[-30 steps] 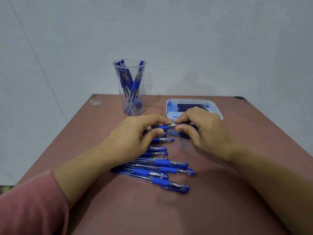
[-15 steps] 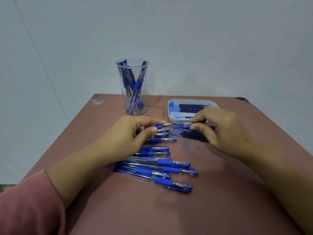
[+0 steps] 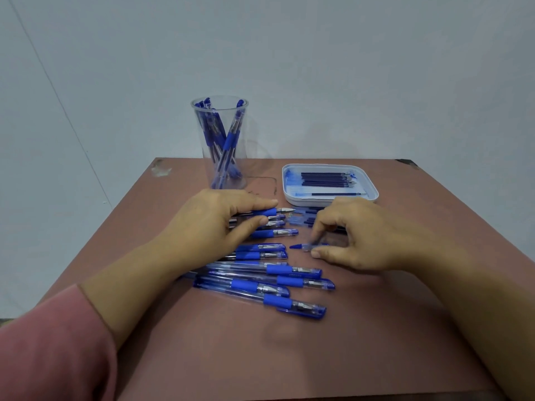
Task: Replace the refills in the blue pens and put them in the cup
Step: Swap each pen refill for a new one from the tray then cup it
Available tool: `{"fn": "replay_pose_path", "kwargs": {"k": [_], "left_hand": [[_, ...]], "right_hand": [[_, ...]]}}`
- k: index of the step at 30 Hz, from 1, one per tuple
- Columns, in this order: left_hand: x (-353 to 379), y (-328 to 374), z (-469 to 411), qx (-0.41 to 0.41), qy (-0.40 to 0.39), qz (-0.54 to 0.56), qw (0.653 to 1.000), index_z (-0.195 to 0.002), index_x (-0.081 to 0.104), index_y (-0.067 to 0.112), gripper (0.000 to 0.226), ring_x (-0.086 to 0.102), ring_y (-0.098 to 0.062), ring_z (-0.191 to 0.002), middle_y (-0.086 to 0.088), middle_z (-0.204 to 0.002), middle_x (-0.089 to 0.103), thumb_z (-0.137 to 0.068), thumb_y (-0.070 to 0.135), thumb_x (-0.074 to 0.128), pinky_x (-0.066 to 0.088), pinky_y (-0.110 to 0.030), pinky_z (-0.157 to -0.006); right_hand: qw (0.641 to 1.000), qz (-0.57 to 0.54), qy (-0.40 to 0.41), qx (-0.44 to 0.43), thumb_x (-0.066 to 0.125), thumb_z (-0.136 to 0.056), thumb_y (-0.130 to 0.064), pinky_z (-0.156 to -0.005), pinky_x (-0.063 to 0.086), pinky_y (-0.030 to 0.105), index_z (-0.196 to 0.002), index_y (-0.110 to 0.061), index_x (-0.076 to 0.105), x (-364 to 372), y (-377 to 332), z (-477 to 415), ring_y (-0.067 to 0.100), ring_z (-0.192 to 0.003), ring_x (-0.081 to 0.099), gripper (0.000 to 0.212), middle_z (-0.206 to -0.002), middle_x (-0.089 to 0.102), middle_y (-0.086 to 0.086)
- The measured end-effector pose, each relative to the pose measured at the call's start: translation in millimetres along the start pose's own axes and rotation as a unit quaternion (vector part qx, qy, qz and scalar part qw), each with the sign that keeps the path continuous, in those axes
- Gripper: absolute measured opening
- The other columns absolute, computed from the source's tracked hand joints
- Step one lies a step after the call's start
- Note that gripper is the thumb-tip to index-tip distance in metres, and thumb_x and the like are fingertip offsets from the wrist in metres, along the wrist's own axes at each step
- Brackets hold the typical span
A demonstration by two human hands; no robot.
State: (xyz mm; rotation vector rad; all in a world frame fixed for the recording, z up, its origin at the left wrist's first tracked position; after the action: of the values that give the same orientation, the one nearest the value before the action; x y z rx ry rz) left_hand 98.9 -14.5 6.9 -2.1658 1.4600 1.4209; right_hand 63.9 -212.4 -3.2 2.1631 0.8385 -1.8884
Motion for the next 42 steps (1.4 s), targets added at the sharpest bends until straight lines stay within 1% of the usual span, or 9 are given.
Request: {"fn": "replay_pose_path", "kwargs": {"k": [3, 9, 16, 22, 26, 31, 34, 38, 42], "left_hand": [[1, 0, 0, -0.002, -0.007, -0.005, 1.0, -0.12, 0.067, 0.034, 0.033, 0.064, 0.002, -0.1, 0.017, -0.11, 0.071, -0.087, 0.033, 0.068, 0.056, -0.028, -0.086], [2, 4, 0, -0.002, -0.017, 0.008, 1.0, -0.12, 0.067, 0.036, 0.036, 0.064, 0.005, -0.096, 0.02, -0.107, 0.071, -0.086, 0.045, 0.06, 0.053, -0.02, -0.081], [2, 8, 1, 0.004, -0.009, 0.038, 0.999, -0.12, 0.066, 0.038, 0.032, 0.066, 0.003, -0.09, 0.018, -0.101, 0.072, -0.089, 0.029, 0.068, 0.055, -0.026, -0.077], [2, 7, 0, -0.009, -0.009, 0.079, 0.997, -0.117, 0.068, 0.035, 0.03, 0.065, 0.007, -0.09, 0.022, -0.101, 0.071, -0.087, 0.033, 0.067, 0.053, -0.018, -0.08], [2, 6, 0, -0.009, -0.006, 0.073, 0.997, -0.114, 0.069, 0.036, 0.029, 0.064, 0.01, -0.089, 0.029, -0.096, 0.066, -0.085, 0.034, 0.069, 0.049, -0.009, -0.078], [2, 7, 0, -0.011, -0.003, 0.083, 0.996, -0.113, 0.068, 0.039, 0.028, 0.065, 0.009, -0.09, 0.027, -0.098, 0.068, -0.084, 0.035, 0.068, 0.052, -0.013, -0.08], [3, 7, 0, -0.015, -0.012, 0.081, 0.996, -0.114, 0.069, 0.037, 0.029, 0.065, 0.007, -0.09, 0.023, -0.1, 0.07, -0.086, 0.03, 0.07, 0.053, -0.017, -0.079], [4, 7, 1, -0.017, -0.012, 0.075, 0.997, -0.113, 0.069, 0.039, 0.029, 0.065, 0.008, -0.088, 0.026, -0.097, 0.069, -0.086, 0.027, 0.072, 0.053, -0.019, -0.078], [4, 6, 0, -0.021, -0.009, 0.084, 0.996, -0.113, 0.069, 0.039, 0.03, 0.065, 0.007, -0.089, 0.022, -0.099, 0.071, -0.086, 0.026, 0.072, 0.054, -0.02, -0.079]], "right_hand": [[1.0, 0.004, 0.015, -0.009, 0.067, -0.075, -0.056, -0.083, 0.043, 0.024, -0.086, -0.039, 0.064, -5, -4, 1, -0.002, -0.091, 0.053, 0.021, -0.087, 0.061, -0.027], [0.983, -0.074, 0.17, -0.002, 0.055, -0.083, -0.057, -0.073, 0.046, 0.02, -0.095, -0.034, 0.065, -15, -17, -5, 0.003, -0.085, 0.057, 0.028, -0.084, 0.062, -0.02], [0.973, -0.081, 0.216, -0.025, 0.068, -0.086, -0.029, -0.071, 0.046, 0.017, -0.094, -0.021, 0.072, -9, -28, -9, 0.004, -0.079, 0.058, 0.011, -0.082, 0.067, -0.011], [0.964, -0.19, 0.188, -0.003, 0.074, -0.082, -0.029, -0.076, 0.05, 0.015, -0.095, -0.042, 0.063, -12, -28, -5, 0.005, -0.087, 0.064, 0.022, -0.089, 0.067, -0.018], [0.965, -0.174, 0.197, 0.0, 0.068, -0.086, -0.029, -0.071, 0.047, 0.012, -0.093, -0.033, 0.068, -10, -30, -7, 0.001, -0.082, 0.063, 0.007, -0.082, 0.067, -0.02], [0.967, -0.144, 0.207, -0.028, 0.074, -0.082, -0.022, -0.076, 0.048, 0.015, -0.096, -0.034, 0.061, -13, -33, -7, 0.002, -0.089, 0.061, 0.023, -0.09, 0.063, -0.02], [0.967, -0.154, 0.204, -0.012, 0.07, -0.085, -0.031, -0.076, 0.049, 0.016, -0.097, -0.034, 0.064, -11, -31, -7, 0.002, -0.088, 0.062, 0.013, -0.088, 0.065, -0.019], [0.972, -0.118, 0.204, -0.024, 0.074, -0.083, -0.022, -0.075, 0.05, 0.019, -0.094, -0.028, 0.068, -10, -31, -9, 0.001, -0.085, 0.062, 0.014, -0.087, 0.065, -0.018], [0.967, -0.162, 0.199, 0.002, 0.073, -0.081, -0.036, -0.075, 0.049, 0.015, -0.095, -0.035, 0.064, -11, -29, -8, 0.003, -0.087, 0.062, 0.016, -0.087, 0.066, -0.019]]}}
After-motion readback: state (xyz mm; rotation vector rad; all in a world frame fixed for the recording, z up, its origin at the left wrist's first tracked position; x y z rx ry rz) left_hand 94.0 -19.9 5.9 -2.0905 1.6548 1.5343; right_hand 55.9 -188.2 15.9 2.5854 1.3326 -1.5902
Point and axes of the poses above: each hand's wrist, its own z-axis away from the middle knuckle, its own x-axis out of the palm, y = z × x, the point moved 6 cm from there along -z, towards the middle knuckle
